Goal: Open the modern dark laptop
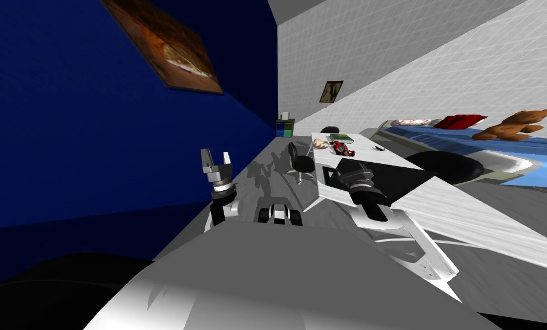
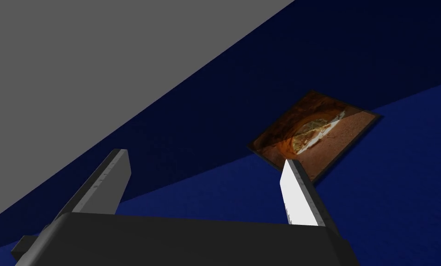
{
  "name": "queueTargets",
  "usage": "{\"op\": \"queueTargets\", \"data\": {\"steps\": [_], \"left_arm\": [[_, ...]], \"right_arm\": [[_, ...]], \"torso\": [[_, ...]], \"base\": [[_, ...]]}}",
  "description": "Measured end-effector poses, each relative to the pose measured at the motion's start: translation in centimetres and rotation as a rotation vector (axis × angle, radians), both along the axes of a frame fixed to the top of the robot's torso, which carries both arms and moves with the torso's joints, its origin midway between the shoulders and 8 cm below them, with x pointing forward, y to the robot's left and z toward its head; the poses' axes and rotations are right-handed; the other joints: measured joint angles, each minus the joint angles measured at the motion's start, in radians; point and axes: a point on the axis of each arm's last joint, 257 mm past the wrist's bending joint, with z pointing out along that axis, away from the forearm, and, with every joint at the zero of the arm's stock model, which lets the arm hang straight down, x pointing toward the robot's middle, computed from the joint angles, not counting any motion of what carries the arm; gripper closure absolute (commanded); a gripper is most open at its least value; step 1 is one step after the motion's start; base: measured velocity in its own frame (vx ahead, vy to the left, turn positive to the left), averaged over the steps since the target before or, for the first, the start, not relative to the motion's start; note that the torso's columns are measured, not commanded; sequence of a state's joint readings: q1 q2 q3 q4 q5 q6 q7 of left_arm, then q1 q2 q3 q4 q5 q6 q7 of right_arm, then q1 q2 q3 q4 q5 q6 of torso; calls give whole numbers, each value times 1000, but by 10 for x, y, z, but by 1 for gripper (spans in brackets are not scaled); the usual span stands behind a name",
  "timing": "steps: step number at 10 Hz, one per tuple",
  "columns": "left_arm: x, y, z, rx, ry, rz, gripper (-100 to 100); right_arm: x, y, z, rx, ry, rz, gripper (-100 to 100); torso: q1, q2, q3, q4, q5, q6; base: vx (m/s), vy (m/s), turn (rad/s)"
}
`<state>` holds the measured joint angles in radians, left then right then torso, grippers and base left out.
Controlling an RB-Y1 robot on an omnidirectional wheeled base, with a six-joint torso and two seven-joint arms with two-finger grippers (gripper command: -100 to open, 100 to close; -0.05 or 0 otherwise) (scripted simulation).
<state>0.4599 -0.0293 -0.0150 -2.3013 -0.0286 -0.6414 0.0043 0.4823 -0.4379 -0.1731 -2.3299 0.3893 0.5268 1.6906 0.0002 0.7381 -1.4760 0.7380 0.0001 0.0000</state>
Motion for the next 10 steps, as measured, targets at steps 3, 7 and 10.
{"op": "queueTargets", "data": {"steps": [3,7,10], "left_arm": [[0,0,0,0,0,0,0],[0,0,0,0,0,0,0],[0,0,0,0,0,0,0]], "right_arm": [[-7,1,7,14,10,-13,-100],[-16,-1,8,30,42,-34,-100],[-24,-4,4,44,77,-53,-100]], "torso": [[0,0,0,0,0,0],[0,0,0,0,0,0],[0,0,0,0,0,0]], "base": [[36,-13,24],[33,-10,25],[34,-12,25]]}}
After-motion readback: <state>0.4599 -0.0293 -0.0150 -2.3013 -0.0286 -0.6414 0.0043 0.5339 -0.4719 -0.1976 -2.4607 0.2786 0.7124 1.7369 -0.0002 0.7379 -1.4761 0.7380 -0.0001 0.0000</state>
